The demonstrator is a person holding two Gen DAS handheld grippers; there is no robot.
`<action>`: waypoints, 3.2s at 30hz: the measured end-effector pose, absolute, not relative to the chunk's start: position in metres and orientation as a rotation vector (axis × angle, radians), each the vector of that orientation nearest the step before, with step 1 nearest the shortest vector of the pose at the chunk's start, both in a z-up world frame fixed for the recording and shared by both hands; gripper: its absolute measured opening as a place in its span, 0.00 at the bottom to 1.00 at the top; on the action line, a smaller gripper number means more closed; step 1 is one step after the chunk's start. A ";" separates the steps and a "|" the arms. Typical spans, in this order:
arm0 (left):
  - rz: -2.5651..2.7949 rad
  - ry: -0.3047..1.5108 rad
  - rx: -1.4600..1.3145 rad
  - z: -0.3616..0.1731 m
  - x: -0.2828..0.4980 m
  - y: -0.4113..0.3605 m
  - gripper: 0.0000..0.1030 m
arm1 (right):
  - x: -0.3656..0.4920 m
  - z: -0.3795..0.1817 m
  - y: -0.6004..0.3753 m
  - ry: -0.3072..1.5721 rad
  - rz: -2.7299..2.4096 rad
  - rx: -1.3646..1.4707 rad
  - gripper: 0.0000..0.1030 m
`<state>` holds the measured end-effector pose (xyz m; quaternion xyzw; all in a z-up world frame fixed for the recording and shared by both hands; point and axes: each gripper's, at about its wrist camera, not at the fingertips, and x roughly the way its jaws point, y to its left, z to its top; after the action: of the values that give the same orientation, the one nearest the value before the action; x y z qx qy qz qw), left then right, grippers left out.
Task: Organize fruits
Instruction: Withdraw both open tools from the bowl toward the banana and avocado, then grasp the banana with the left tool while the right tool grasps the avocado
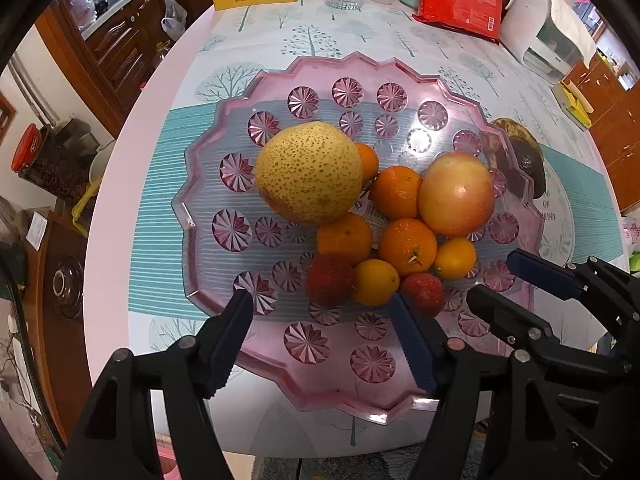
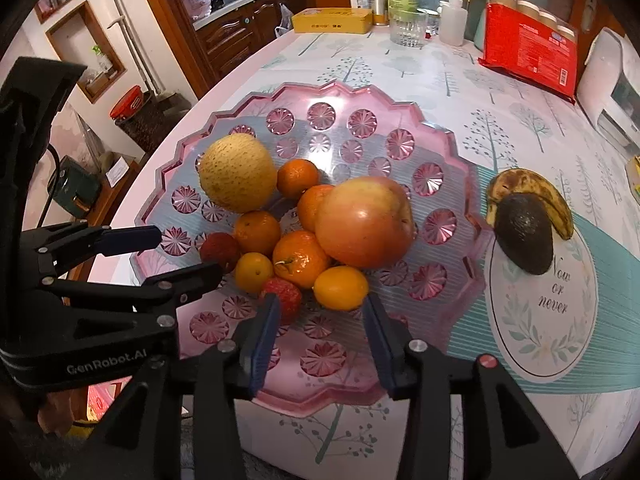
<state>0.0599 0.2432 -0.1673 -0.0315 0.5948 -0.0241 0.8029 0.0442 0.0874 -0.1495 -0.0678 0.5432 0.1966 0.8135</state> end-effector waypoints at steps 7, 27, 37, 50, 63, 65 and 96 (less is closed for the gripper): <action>-0.049 1.265 -0.053 -0.162 0.058 0.237 0.68 | 0.042 -0.145 0.081 1.149 0.417 -0.135 0.43; -0.061 1.217 -0.032 -0.142 0.042 0.216 0.70 | 0.028 -0.130 0.065 1.117 0.392 -0.132 0.43; -0.121 1.123 -0.008 -0.111 0.047 0.208 0.75 | 0.016 -0.104 0.041 1.035 0.262 -0.103 0.43; -0.302 0.981 0.127 -0.049 0.094 0.150 0.76 | 0.010 -0.062 -0.045 0.955 0.024 0.011 0.43; -0.498 0.989 0.377 -0.032 0.162 0.080 0.82 | 0.061 -0.071 -0.074 0.943 0.135 -0.057 0.65; -0.513 1.009 0.411 -0.040 0.176 0.072 0.82 | 0.077 -0.084 -0.077 0.968 0.165 -0.054 0.65; -0.477 1.288 0.579 -0.173 0.267 -0.009 0.82 | 0.159 -0.218 -0.083 1.165 0.470 -0.084 0.57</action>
<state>0.2673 -0.0089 -0.1726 0.2632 0.5862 -0.2172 0.7348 0.1587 -0.0827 -0.2178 -0.0392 0.5449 0.2200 0.8082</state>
